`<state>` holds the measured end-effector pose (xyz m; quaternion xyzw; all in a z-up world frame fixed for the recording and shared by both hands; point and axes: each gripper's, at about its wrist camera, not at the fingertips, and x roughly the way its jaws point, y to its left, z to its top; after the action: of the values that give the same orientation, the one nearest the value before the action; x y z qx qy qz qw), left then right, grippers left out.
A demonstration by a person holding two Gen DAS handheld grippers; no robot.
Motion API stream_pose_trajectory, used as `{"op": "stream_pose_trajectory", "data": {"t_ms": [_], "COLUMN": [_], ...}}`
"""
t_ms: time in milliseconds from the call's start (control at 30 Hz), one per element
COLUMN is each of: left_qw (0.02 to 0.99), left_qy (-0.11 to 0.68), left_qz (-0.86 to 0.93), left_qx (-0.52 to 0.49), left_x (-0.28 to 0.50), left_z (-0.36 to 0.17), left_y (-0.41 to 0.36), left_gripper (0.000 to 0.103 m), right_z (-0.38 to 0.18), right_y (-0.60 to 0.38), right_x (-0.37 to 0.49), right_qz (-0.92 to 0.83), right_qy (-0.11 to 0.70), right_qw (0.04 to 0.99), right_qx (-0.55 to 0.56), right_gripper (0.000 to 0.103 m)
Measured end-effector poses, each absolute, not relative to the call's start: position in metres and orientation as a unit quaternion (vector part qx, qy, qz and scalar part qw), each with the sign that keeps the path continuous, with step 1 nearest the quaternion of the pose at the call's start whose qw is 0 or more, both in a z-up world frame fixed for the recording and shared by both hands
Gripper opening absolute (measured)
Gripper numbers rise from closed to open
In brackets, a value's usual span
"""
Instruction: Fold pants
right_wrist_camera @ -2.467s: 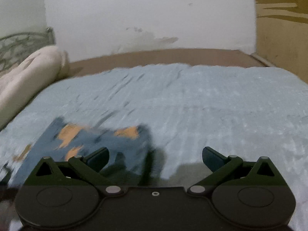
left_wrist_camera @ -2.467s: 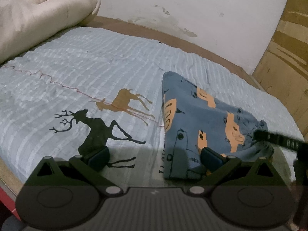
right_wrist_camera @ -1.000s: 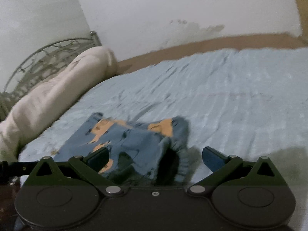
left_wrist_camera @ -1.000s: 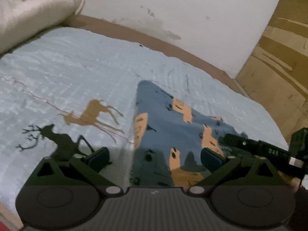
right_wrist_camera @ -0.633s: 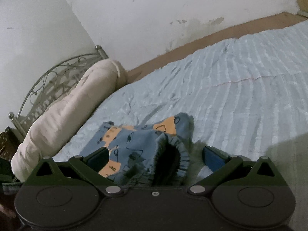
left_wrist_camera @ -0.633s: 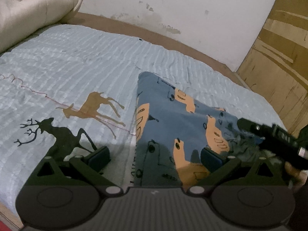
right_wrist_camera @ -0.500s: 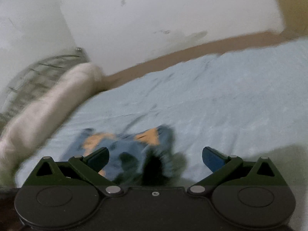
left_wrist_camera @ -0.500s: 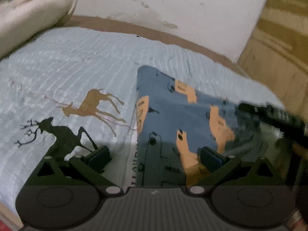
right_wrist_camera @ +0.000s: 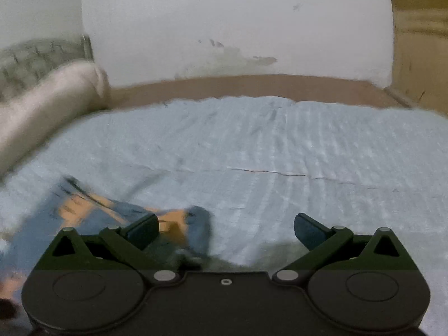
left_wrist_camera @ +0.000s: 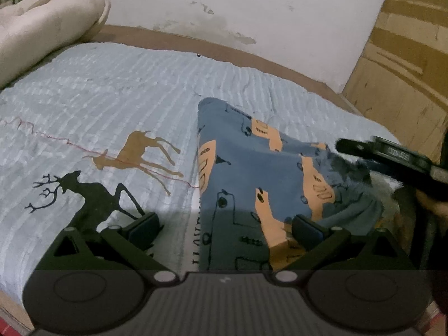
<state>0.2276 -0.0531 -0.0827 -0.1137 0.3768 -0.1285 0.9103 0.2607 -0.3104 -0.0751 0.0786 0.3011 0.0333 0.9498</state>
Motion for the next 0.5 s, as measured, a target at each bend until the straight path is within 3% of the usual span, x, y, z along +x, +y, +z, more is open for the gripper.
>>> {"op": "stream_pose_trajectory", "data": {"t_ms": [200, 500], "left_qw": [0.909, 0.910], "left_qy": [0.367, 0.366], "left_qz": [-0.123, -0.129], "left_qx": [-0.152, -0.144], "left_x": [0.229, 0.230], "left_z": [-0.079, -0.078], "left_y": [-0.049, -0.059], "left_gripper": [0.102, 0.102], "right_z": [-0.082, -0.104], "right_y": [-0.330, -0.334], "right_x": [0.232, 0.231], "right_qz": [0.172, 0.192], "right_qy": [0.305, 0.310], "right_qw": [0.910, 0.895], "right_qx": [0.221, 0.255], "right_gripper": [0.102, 0.102]}}
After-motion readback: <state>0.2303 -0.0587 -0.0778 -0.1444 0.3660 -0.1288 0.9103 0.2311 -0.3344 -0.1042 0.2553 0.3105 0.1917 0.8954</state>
